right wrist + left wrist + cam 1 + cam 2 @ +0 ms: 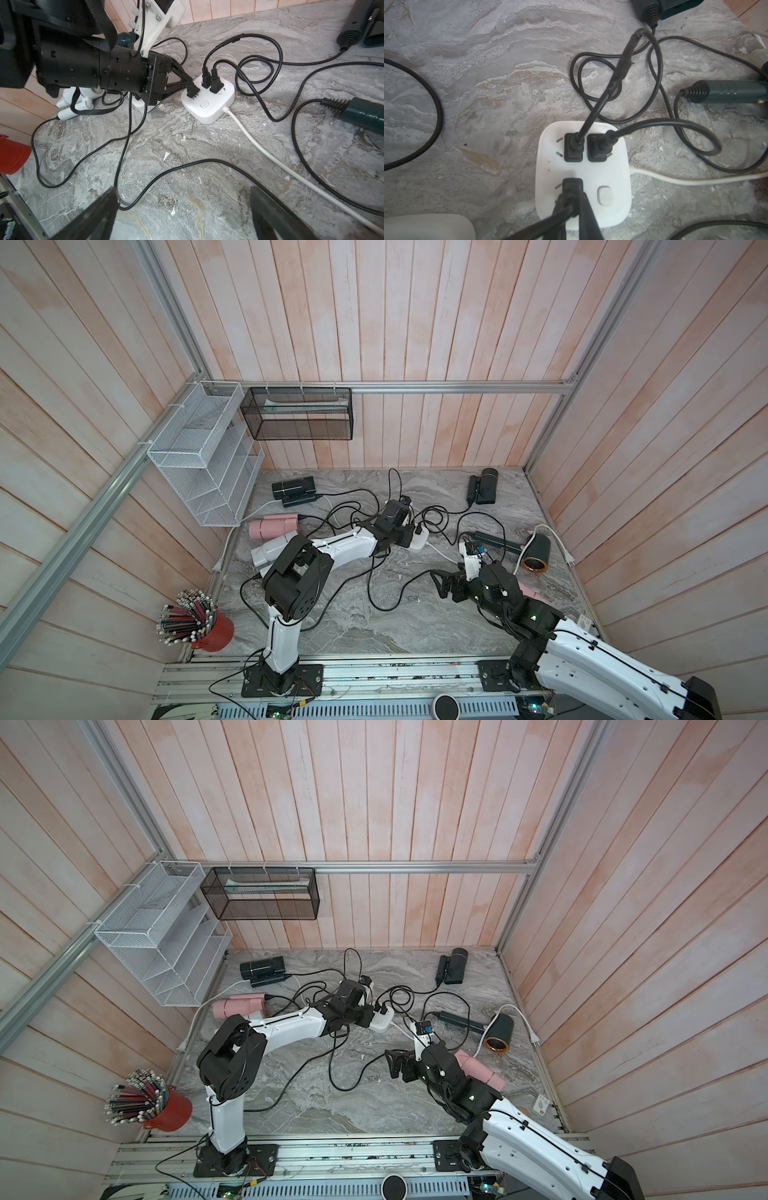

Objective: Charge the blow dryers
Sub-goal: Insert the plug into the socket.

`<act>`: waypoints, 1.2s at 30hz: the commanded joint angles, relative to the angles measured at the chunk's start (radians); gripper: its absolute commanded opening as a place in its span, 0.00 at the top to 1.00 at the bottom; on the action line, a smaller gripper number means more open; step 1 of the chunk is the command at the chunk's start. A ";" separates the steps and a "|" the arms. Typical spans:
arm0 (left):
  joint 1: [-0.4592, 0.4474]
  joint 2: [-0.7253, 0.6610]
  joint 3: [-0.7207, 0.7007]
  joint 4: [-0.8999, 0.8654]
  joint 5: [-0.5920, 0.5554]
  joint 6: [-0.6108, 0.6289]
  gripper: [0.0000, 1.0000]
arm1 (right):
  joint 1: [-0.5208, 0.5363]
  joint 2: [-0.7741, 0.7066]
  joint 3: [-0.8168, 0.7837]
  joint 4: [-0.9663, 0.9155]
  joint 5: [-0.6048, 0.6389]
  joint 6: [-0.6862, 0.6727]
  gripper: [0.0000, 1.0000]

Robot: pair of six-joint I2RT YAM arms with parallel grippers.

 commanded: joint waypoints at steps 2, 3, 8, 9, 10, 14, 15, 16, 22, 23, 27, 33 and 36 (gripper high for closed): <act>-0.027 0.083 -0.035 -0.151 0.014 0.008 0.91 | -0.004 -0.003 -0.010 0.016 -0.005 0.008 0.01; -0.027 0.087 -0.033 -0.153 0.012 0.008 0.91 | -0.004 -0.003 -0.009 0.016 -0.006 0.007 0.01; -0.029 0.091 -0.035 -0.151 0.017 0.008 0.91 | -0.004 -0.003 -0.011 0.016 -0.006 0.008 0.01; -0.029 0.093 -0.033 -0.154 0.015 0.009 0.91 | -0.004 -0.003 -0.011 0.016 -0.006 0.008 0.01; -0.031 0.095 -0.030 -0.158 0.015 0.012 0.91 | -0.004 -0.003 -0.011 0.016 -0.007 0.008 0.01; -0.042 0.108 -0.022 -0.177 -0.018 0.029 0.91 | -0.004 -0.007 -0.012 0.012 -0.005 0.010 0.01; -0.046 0.109 -0.021 -0.182 -0.030 0.032 0.91 | -0.004 -0.009 -0.013 0.011 -0.003 0.010 0.01; -0.049 0.110 -0.022 -0.182 -0.036 0.033 0.91 | -0.004 -0.011 -0.014 0.011 -0.003 0.011 0.01; -0.069 0.129 -0.019 -0.194 -0.058 0.049 0.91 | -0.004 -0.012 -0.015 0.010 -0.004 0.013 0.01; -0.071 0.136 -0.016 -0.200 -0.063 0.052 0.91 | -0.004 -0.013 -0.014 0.010 -0.005 0.013 0.01; -0.078 0.148 -0.009 -0.213 -0.075 0.063 0.91 | -0.004 -0.018 -0.015 0.005 -0.002 0.013 0.01; -0.088 0.170 -0.017 -0.218 -0.078 0.068 0.91 | -0.004 -0.027 -0.022 0.005 -0.001 0.017 0.01; -0.089 0.171 -0.025 -0.213 -0.069 0.063 0.91 | -0.004 -0.030 -0.021 0.002 0.000 0.016 0.01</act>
